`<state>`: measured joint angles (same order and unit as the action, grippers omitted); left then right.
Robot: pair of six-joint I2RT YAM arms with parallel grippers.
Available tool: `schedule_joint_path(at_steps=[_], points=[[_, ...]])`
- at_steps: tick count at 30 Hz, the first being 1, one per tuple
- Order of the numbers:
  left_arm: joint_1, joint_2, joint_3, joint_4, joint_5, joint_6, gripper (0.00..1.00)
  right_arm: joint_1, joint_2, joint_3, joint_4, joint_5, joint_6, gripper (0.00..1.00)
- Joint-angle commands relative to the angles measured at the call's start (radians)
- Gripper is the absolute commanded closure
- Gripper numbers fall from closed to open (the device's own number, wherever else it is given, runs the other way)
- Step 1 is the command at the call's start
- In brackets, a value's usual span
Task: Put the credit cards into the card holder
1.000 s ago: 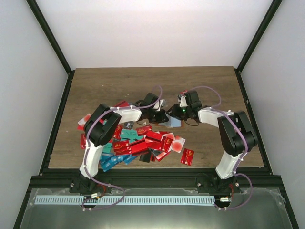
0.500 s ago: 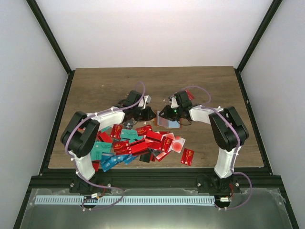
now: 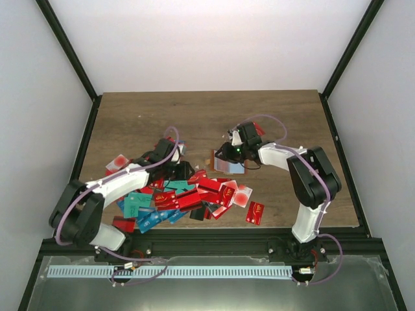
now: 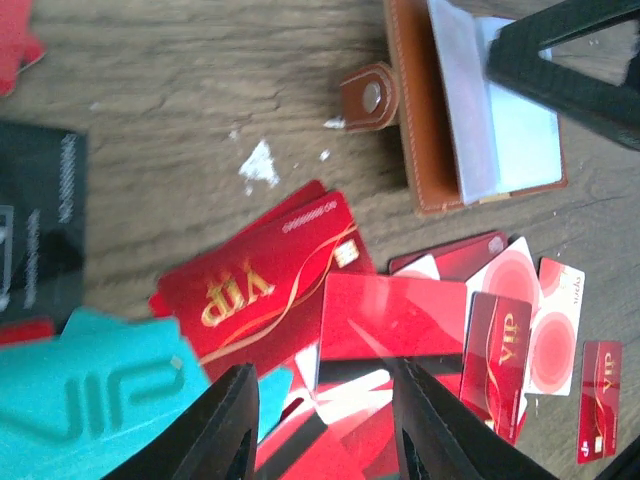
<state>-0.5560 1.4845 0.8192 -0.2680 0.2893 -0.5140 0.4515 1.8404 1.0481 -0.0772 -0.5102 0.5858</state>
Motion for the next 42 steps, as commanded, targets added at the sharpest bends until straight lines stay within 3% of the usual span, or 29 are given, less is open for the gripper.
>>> schedule_joint_path(at_steps=[1, 10, 16, 26, 35, 42], points=[[0.001, -0.107, -0.062, -0.063, -0.048, -0.005, 0.59, 0.012, -0.107, -0.027, -0.015, -0.002, -0.036, 0.73], [-0.017, -0.247, -0.178, -0.104, -0.059, -0.033, 0.54, 0.023, -0.341, -0.22, -0.078, 0.055, -0.034, 0.71], [-0.059, -0.238, -0.235, 0.001, 0.012, -0.055, 0.55, 0.024, -0.455, -0.358, -0.08, -0.005, -0.044, 0.62], [-0.151, -0.086, -0.199, 0.134, 0.0, -0.099, 0.58, 0.031, -0.417, -0.439, 0.068, -0.153, 0.008, 0.58], [-0.169, -0.03, -0.183, 0.171, 0.004, -0.167, 0.54, 0.048, -0.262, -0.344, 0.117, -0.158, -0.043, 0.59], [-0.184, 0.04, -0.209, 0.3, 0.062, -0.221, 0.54, 0.052, -0.188, -0.295, 0.134, -0.164, -0.08, 0.59]])
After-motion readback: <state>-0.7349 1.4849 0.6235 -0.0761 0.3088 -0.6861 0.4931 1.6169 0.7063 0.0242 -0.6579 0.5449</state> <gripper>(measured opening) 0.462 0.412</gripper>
